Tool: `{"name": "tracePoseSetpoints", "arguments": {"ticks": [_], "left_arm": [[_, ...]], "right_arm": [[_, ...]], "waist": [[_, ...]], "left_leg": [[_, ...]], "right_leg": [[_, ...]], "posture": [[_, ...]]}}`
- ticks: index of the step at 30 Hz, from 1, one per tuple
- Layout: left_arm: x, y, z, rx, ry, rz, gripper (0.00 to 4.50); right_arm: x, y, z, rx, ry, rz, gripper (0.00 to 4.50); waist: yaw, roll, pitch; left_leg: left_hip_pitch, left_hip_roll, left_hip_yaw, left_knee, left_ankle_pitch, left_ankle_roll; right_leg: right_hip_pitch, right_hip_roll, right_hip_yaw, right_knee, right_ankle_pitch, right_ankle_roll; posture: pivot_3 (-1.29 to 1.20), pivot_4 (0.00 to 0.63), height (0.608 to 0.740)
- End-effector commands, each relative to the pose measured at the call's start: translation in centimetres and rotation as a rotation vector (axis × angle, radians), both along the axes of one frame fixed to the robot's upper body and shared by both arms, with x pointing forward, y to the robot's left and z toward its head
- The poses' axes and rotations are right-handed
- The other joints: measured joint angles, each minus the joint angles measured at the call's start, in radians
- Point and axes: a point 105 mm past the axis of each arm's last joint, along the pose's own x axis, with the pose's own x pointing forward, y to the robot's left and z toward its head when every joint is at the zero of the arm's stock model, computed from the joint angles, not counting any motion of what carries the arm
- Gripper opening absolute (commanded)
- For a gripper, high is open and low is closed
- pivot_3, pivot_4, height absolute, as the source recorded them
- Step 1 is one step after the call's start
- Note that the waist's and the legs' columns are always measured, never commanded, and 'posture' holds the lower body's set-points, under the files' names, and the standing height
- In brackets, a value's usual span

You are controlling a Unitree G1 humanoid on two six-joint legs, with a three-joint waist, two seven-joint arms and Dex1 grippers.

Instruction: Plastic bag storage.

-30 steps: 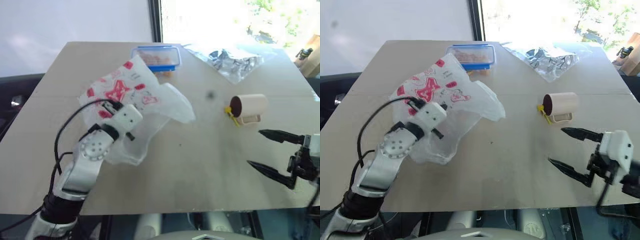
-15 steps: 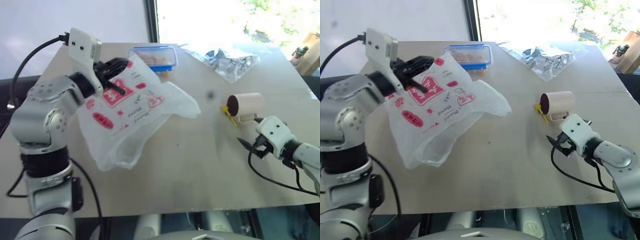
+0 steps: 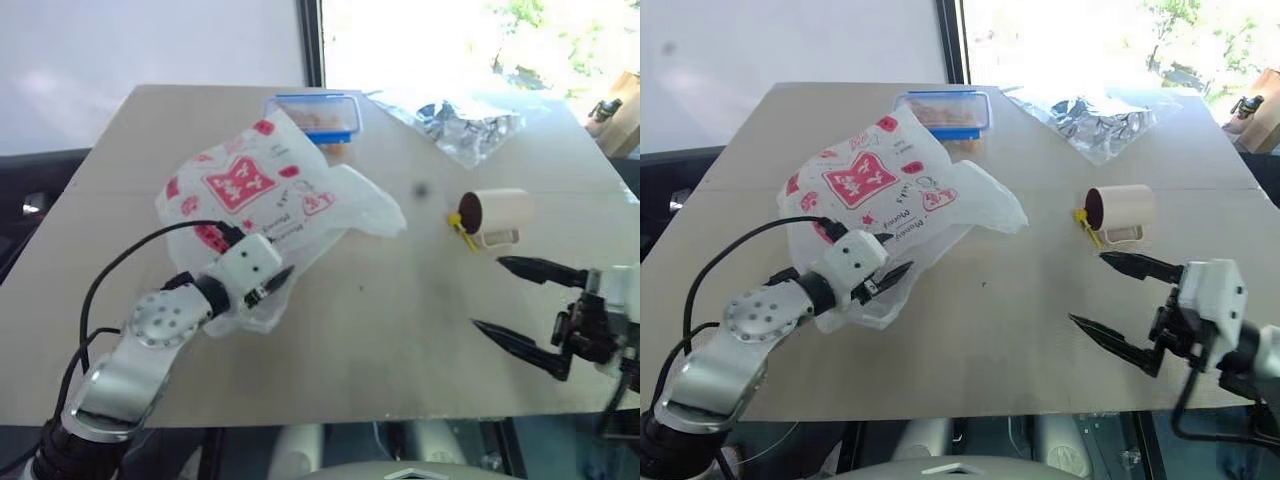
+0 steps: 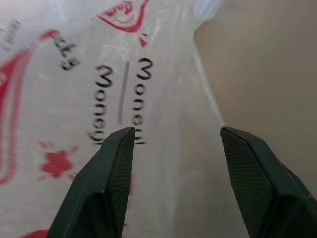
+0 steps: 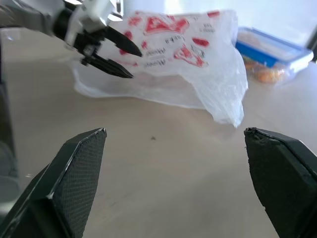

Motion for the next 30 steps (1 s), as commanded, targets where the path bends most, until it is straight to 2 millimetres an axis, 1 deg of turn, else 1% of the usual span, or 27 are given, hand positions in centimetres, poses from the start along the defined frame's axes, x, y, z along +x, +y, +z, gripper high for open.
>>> {"name": "tracePoseSetpoints", "arguments": {"ticks": [1, 4, 8, 14, 18, 20, 23, 24, 26, 27, 28, 29, 30], "left_arm": [[0.6, 0.4, -0.5, 0.128, -0.113, 0.042, 2.91], [1.4, 0.7, -1.0, 0.182, -0.157, 0.078, 2.91], [2.2, 0.4, -2.5, 0.248, -0.203, 0.088, 2.91], [3.1, -0.3, -3.7, 0.234, -0.224, 0.099, 2.91], [4.2, -0.4, -3.8, 0.229, -0.238, 0.123, 2.91], [4.6, -0.1, -3.9, 0.248, -0.238, 0.132, 2.91], [5.3, 1.1, -3.8, 0.265, -0.248, 0.168, 2.91], [5.5, 1.3, -3.6, 0.262, -0.255, 0.174, 2.32], [5.8, 1.2, -2.8, 0.233, -0.286, 0.171, 1.58], [5.7, 1.1, -1.9, 0.208, -0.317, 0.166, 1.14], [5.5, 0.9, -0.6, 0.154, -0.352, 0.156, 0.65], [5.3, 0.8, 0.4, 0.118, -0.375, 0.148, 0.09], [5.2, 0.9, 1.1, 0.096, -0.388, 0.147, 0.03]], "right_arm": [[-0.8, 0.0, 1.1, -0.033, -0.042, 0.017, 4.5], [-0.8, 0.1, 1.1, -0.037, -0.041, 0.012, 4.5], [-0.8, 0.2, 0.9, -0.034, -0.035, 0.005, 4.5], [-0.8, -0.2, 0.8, -0.041, -0.032, -0.007, 4.5], [-0.8, 0.0, 0.7, -0.043, -0.03, -0.008, 4.5], [-0.8, 0.1, 0.6, -0.041, -0.028, -0.009, 4.5], [-0.8, 0.2, 0.6, -0.042, -0.026, -0.012, 4.5], [-0.7, 0.2, 0.6, -0.042, -0.026, -0.012, 4.5], [-0.6, 0.4, 0.6, -0.041, -0.026, -0.013, 4.5], [-0.5, 0.4, 0.6, -0.041, -0.028, -0.014, 4.5], [-0.5, 0.6, 0.6, -0.041, -0.029, -0.015, 4.5], [-0.4, 0.6, 0.6, -0.041, -0.029, -0.016, 4.5], [-0.3, 0.7, 0.6, -0.041, -0.03, -0.018, 4.5]], "waist": [[0.0, 0.0, -0.001], [-0.003, 0.0, 0.0], [-0.001, 0.0, -0.001], [0.001, 0.0, -0.001], [0.004, 0.0, -0.001], [0.004, 0.001, -0.001], [0.004, 0.001, -0.001], [0.002, 0.001, -0.001], [0.001, 0.001, -0.001], [0.001, 0.001, -0.001], [0.001, 0.001, -0.001], [0.002, 0.001, -0.001], [0.002, 0.001, -0.001]], "left_leg": [[0.001, 0.001, 0.0, 0.0, 0.0, 0.0], [0.001, 0.001, 0.0, 0.0, 0.0, 0.0], [-0.003, 0.0, -0.001, 0.0, 0.0, 0.0], [-0.004, -0.001, -0.001, -0.001, -0.001, 0.002], [-0.003, -0.001, -0.001, -0.001, -0.001, 0.002], [-0.003, -0.001, -0.001, -0.001, -0.001, 0.002], [-0.003, -0.001, -0.001, -0.001, -0.001, 0.002], [-0.003, -0.001, -0.001, -0.001, -0.001, 0.002], [-0.003, -0.001, -0.001, -0.001, -0.001, 0.002], [-0.003, -0.001, -0.002, -0.001, -0.001, 0.002], [-0.003, -0.001, -0.002, -0.001, -0.001, 0.002], [-0.003, -0.001, -0.002, 0.0, -0.001, 0.002], [-0.003, -0.001, -0.002, 0.0, -0.001, 0.002]], "right_leg": [[0.0, 0.0, 0.0, 0.0, 0.0, 0.0], [0.0, 0.0, 0.001, 0.0, 0.0, 0.0], [-0.002, 0.0, 0.0, -0.002, 0.001, 0.001], [-0.002, 0.0, -0.001, -0.004, 0.001, 0.001], [-0.002, 0.0, -0.002, -0.003, 0.001, 0.001], [-0.002, 0.0, -0.003, -0.003, 0.001, 0.001], [-0.002, 0.0, -0.003, -0.003, 0.001, 0.001], [-0.002, 0.0, -0.003, -0.002, 0.001, 0.001], [-0.002, 0.0, -0.002, -0.002, 0.001, 0.001], [-0.002, 0.0, -0.002, -0.002, 0.001, 0.001], [-0.002, 0.0, -0.003, -0.002, 0.001, 0.001], [-0.002, -0.001, -0.003, -0.002, 0.001, 0.001], [-0.002, -0.001, -0.003, -0.002, 0.001, 0.001]], "posture": [[0.0, 0.15, 0.74], [0.0, 0.15, 0.74], [0.0, 0.15, 0.74], [0.0, 0.15, 0.74], [0.0, 0.15, 0.74], [0.0, 0.15, 0.74], [0.0, 0.15, 0.74], [0.0, 0.15, 0.74], [0.0, 0.15, 0.74], [0.0, 0.15, 0.74], [0.0, 0.15, 0.74], [0.0, 0.15, 0.74], [0.0, 0.15, 0.74]]}}
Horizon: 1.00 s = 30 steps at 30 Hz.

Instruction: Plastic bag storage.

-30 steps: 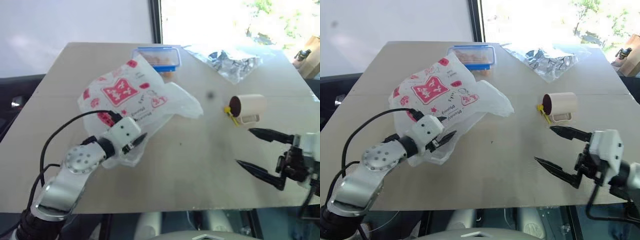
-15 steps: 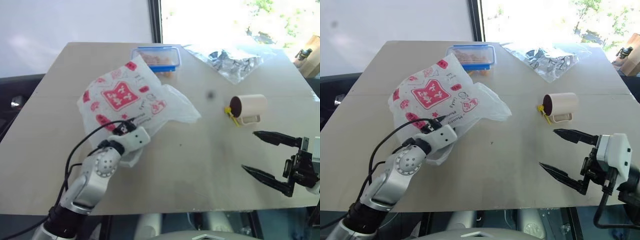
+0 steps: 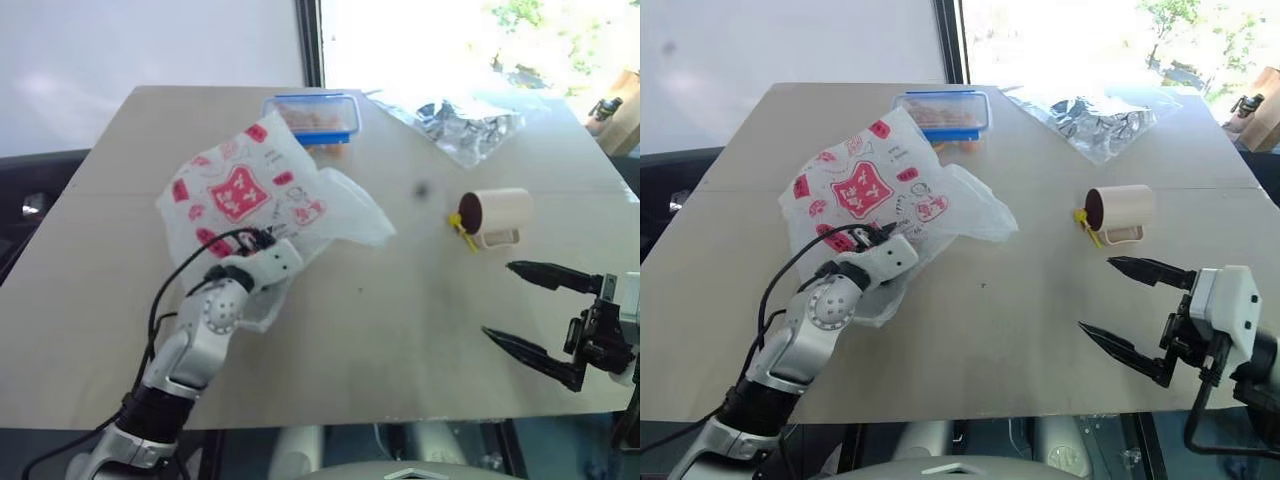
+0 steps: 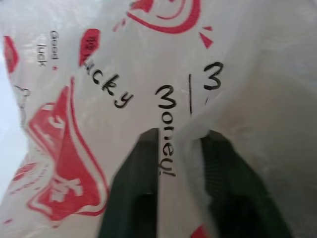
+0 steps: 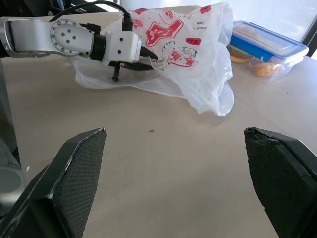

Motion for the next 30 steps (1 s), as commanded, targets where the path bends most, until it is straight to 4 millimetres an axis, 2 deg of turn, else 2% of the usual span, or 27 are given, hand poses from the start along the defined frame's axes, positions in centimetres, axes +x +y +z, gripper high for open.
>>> {"name": "tracePoseSetpoints", "arguments": {"ticks": [1, 2, 5, 9, 11, 13, 16, 23, 29, 30], "left_arm": [[-0.6, -0.2, 4.6, -0.12, -0.119, -0.048, 0.03], [-0.6, -0.1, 5.2, -0.149, -0.123, -0.053, 0.03], [-0.2, -0.3, 9.8, -0.269, -0.177, -0.092, 0.03], [1.3, -0.4, 14.5, -0.398, -0.181, -0.128, 0.03], [1.8, -0.1, 15.6, -0.461, -0.146, -0.116, 0.03], [2.4, 0.5, 16.8, -0.495, -0.126, -0.082, 0.03], [3.0, 0.5, 16.9, -0.489, -0.089, -0.057, 0.03], [3.2, -1.4, 16.8, -0.508, -0.065, -0.078, 0.03], [3.2, -2.0, 16.2, -0.512, -0.058, -0.08, 0.03], [3.2, -2.0, 16.2, -0.512, -0.057, -0.079, 0.01]], "right_arm": [[0.1, 0.8, 0.4, -0.023, -0.032, 0.012, 4.5], [0.2, 0.9, 0.4, -0.027, -0.035, 0.009, 4.5], [1.3, 1.0, -0.2, -0.054, -0.051, -0.036, 4.5], [4.1, 0.6, -1.6, -0.122, -0.043, -0.173, 4.5], [5.0, 0.6, -2.5, -0.156, -0.011, -0.212, 4.5], [7.0, -0.2, -3.9, -0.269, -0.007, -0.297, 4.5], [10.1, -2.9, -5.3, -0.355, 0.013, -0.495, 4.5], [13.1, -5.8, -6.9, -0.386, 0.091, -0.587, 4.5], [15.2, -5.1, -7.9, -0.37, 0.103, -0.51, 4.5], [15.5, -5.0, -8.2, -0.388, 0.102, -0.491, 4.25]], "waist": [[0.0, 0.0, 0.0], [0.0, -0.001, 0.0], [0.003, -0.001, 0.0], [0.01, -0.001, 0.0], [0.01, -0.001, 0.0], [0.005, -0.001, 0.001], [-0.006, -0.001, 0.001], [-0.006, -0.001, 0.001], [-0.012, -0.001, 0.002], [-0.012, -0.001, 0.002]], "left_leg": [[0.0, 0.0, 0.0, 0.0, 0.0, 0.0], [0.0, 0.0, 0.0, 0.0, 0.0, 0.0], [-0.001, 0.0, 0.0, 0.0, 0.0, 0.0], [-0.002, -0.001, 0.001, 0.003, 0.0, 0.0], [-0.002, -0.001, 0.001, 0.004, 0.0, 0.0], [-0.002, -0.002, 0.001, 0.004, 0.0, 0.0], [-0.002, -0.002, 0.001, 0.004, 0.0, -0.001], [-0.005, -0.002, 0.001, 0.003, 0.003, -0.005], [-0.004, -0.002, 0.001, 0.003, 0.002, -0.004], [-0.004, -0.002, 0.001, 0.003, 0.002, -0.004]], "right_leg": [[0.0, 0.0, 0.0, 0.0, 0.0, 0.0], [0.0, 0.0, 0.0, 0.0, 0.0, 0.0], [0.0, 0.0, -0.001, 0.0, 0.0, 0.0], [0.001, 0.001, -0.005, 0.001, 0.0, 0.0], [0.001, 0.001, -0.005, 0.001, 0.0, 0.0], [0.001, 0.001, -0.005, 0.001, 0.0, 0.0], [0.0, 0.002, -0.005, 0.0, 0.0, 0.0], [-0.001, 0.001, -0.005, -0.002, 0.0, 0.0], [-0.002, 0.002, -0.004, -0.001, 0.0, 0.0], [-0.003, 0.002, -0.003, 0.0, 0.0, 0.0]], "posture": [[0.0, 0.15, 0.74], [0.0, 0.15, 0.74], [0.0, 0.15, 0.74], [0.0, 0.15, 0.74], [0.0, 0.15, 0.74], [0.0, 0.15, 0.74], [0.0, 0.15, 0.74], [0.0, 0.15, 0.74], [0.0, 0.15, 0.74], [0.0, 0.15, 0.74]]}}
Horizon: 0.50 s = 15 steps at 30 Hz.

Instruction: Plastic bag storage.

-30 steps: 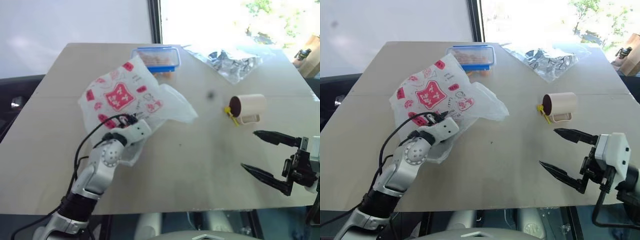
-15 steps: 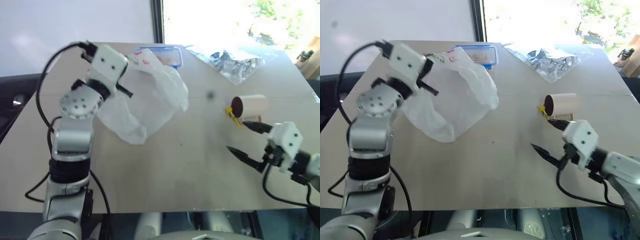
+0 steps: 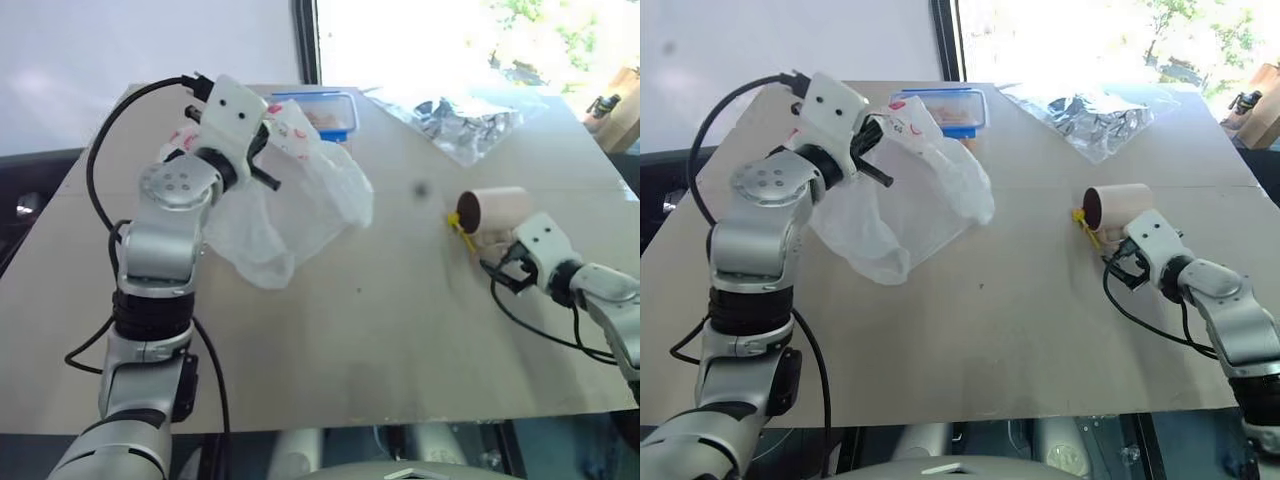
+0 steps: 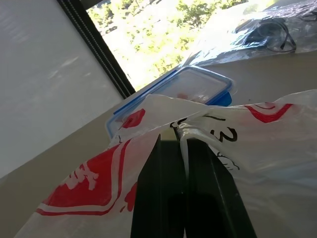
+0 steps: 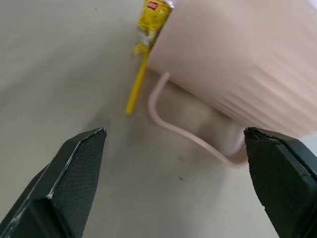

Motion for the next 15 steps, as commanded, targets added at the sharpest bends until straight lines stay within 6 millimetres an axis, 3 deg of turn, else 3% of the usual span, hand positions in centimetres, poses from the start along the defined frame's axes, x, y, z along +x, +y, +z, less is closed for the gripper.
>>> {"name": "tracePoseSetpoints", "arguments": {"ticks": [1, 2, 10, 15], "left_arm": [[-0.6, -0.2, 1.3, 0.013, -0.062, 0.003, 0.0], [-0.6, -0.2, 1.3, 0.017, -0.068, 0.006, 0.0], [-0.9, -0.3, 0.9, 0.053, -0.091, 0.003, 0.0], [-0.9, -0.3, 1.4, 0.009, -0.098, 0.005, 0.0]], "right_arm": [[1.1, 0.3, -0.3, -0.052, -0.01, 0.081, 3.99], [1.3, 0.2, -0.7, -0.071, 0.002, 0.094, 3.72], [2.5, -0.8, -0.6, -0.294, -0.002, 0.214, 0.05], [1.8, -0.5, 1.9, -0.318, -0.044, 0.267, 0.05]], "waist": [[0.0, 0.0, 0.0], [-0.001, 0.0, 0.0], [0.003, 0.0, 0.0], [0.003, 0.0, 0.0]], "left_leg": [[0.0, 0.0, 0.0, 0.0, 0.0, 0.0], [0.0, 0.0, 0.0, 0.0, 0.0, 0.0], [0.002, 0.0, 0.0, 0.001, 0.0, 0.0], [0.001, 0.0, 0.0, 0.001, 0.0, 0.0]], "right_leg": [[0.0, 0.0, 0.0, 0.0, 0.0, 0.0], [0.0, 0.0, 0.001, 0.0, 0.0, 0.0], [0.001, -0.001, 0.002, 0.0, 0.0, 0.0], [0.001, -0.001, 0.002, 0.0, 0.0, 0.0]], "posture": [[0.0, 0.15, 0.74], [0.0, 0.15, 0.74], [0.0, 0.15, 0.74], [0.0, 0.15, 0.74]]}}
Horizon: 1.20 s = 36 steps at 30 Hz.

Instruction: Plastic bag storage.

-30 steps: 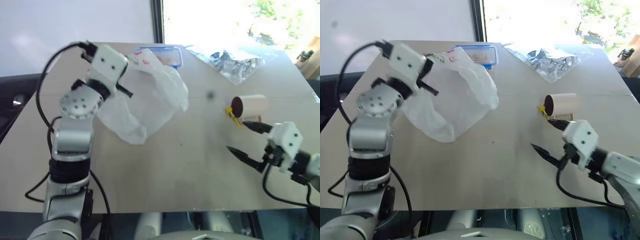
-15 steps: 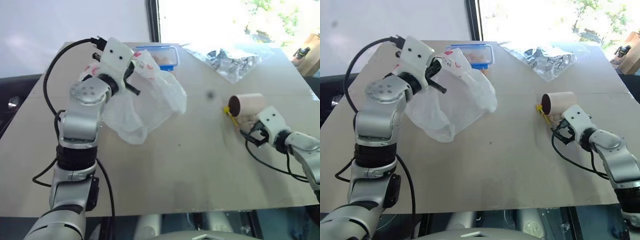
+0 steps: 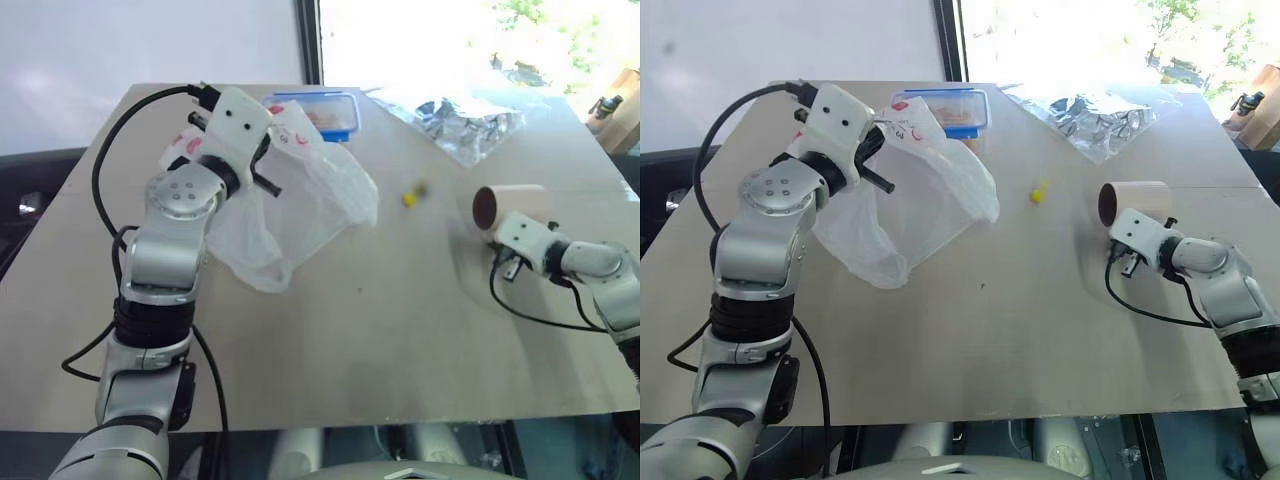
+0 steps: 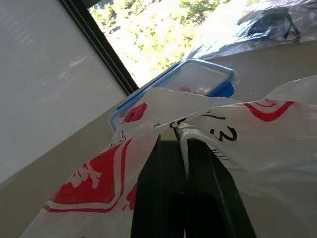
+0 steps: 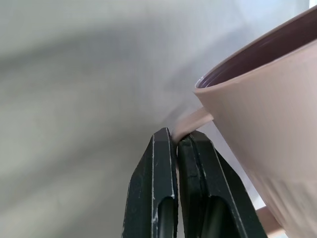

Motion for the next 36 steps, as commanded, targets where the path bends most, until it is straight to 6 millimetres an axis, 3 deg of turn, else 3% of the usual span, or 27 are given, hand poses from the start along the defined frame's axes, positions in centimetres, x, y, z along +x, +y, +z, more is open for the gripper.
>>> {"name": "tracePoseSetpoints", "arguments": {"ticks": [1, 4, 9, 14, 18, 22, 26, 30, 32, 36], "left_arm": [[-0.6, -0.1, 2.2, -0.045, -0.078, -0.007, 0.0], [-0.5, -0.3, 2.5, -0.117, -0.056, -0.026, 0.0], [0.0, 0.1, 2.9, -0.178, -0.01, -0.032, 0.0], [0.5, 0.1, 2.8, -0.204, 0.028, -0.055, 0.0], [0.7, 0.5, 3.0, -0.251, 0.062, -0.056, 0.0], [1.2, 2.8, 3.6, -0.24, 0.052, 0.044, 0.0], [0.1, 3.9, 2.6, -0.17, 0.068, 0.051, 0.0], [-0.6, 6.2, 1.4, -0.126, 0.085, 0.154, 0.0], [-0.7, 7.3, 1.1, -0.108, 0.09, 0.208, 0.0], [-1.1, 9.2, 0.1, -0.108, 0.118, 0.315, 0.0]], "right_arm": [[-1.0, 0.6, 3.1, 0.02, -0.046, 0.053, 0.05], [-2.5, 1.8, 5.2, 0.086, -0.047, 0.088, 0.05], [-6.0, 8.1, 8.1, 0.254, 0.003, 0.289, 0.05], [-9.1, 15.9, 8.7, 0.352, 0.109, 0.588, 0.05], [-8.9, 20.4, 8.6, 0.325, 0.174, 0.765, 0.05], [-8.7, 22.1, 8.0, 0.21, 0.24, 0.87, 0.05], [-6.9, 24.3, 7.8, 0.187, 0.224, 0.902, 0.05], [-6.0, 26.1, 9.3, 0.304, 0.173, 0.907, 0.05], [-5.2, 25.9, 9.8, 0.325, 0.124, 0.868, 0.05], [-1.5, 23.0, 10.8, 0.295, -0.005, 0.7, 0.05]], "waist": [[0.001, 0.0, 0.0], [0.001, 0.001, 0.0], [-0.004, 0.001, 0.0], [-0.006, 0.001, 0.001], [-0.004, 0.001, 0.001], [0.0, 0.001, 0.002], [-0.006, 0.001, 0.002], [-0.012, 0.001, 0.002], [-0.008, 0.0, 0.002], [0.004, 0.0, 0.002]], "left_leg": [[0.0, 0.0, 0.0, 0.0, 0.0, 0.0], [-0.002, 0.001, -0.001, -0.001, 0.0, 0.0], [-0.014, 0.001, -0.002, 0.004, 0.0, 0.0], [-0.014, 0.0, -0.003, 0.008, 0.0, 0.0], [-0.014, 0.0, -0.004, 0.011, -0.002, 0.004], [-0.015, -0.001, -0.007, 0.012, -0.002, 0.004], [-0.015, 0.0, -0.007, 0.011, 0.0, 0.0], [-0.017, 0.0, -0.003, 0.008, 0.001, -0.001], [-0.019, 0.001, -0.003, 0.008, 0.001, -0.002], [-0.021, 0.0, -0.002, 0.009, 0.001, -0.001]], "right_leg": [[0.0, 0.0, 0.0, 0.0, 0.0, 0.0], [-0.002, 0.0, 0.0, 0.0, 0.0, 0.0], [-0.015, 0.0, 0.0, 0.006, 0.0, 0.0], [-0.016, 0.001, 0.0, 0.012, 0.0, 0.0], [-0.016, 0.002, -0.001, 0.016, 0.0, 0.0], [-0.016, 0.001, -0.004, 0.016, 0.0, 0.0], [-0.017, 0.002, -0.004, 0.015, 0.0, 0.0], [-0.023, 0.002, 0.001, 0.017, 0.0, 0.0], [-0.025, 0.002, 0.0, 0.017, 0.0, 0.0], [-0.026, 0.0, 0.001, 0.017, 0.0, 0.0]], "posture": [[0.0, 0.15, 0.74], [0.0, 0.15, 0.74], [0.0, 0.15, 0.74], [0.0, 0.15, 0.74], [0.0, 0.15, 0.74], [0.0, 0.15, 0.74], [0.0, 0.15, 0.74], [0.0, 0.15, 0.74], [0.0, 0.15, 0.74], [0.0, 0.15, 0.74]]}}
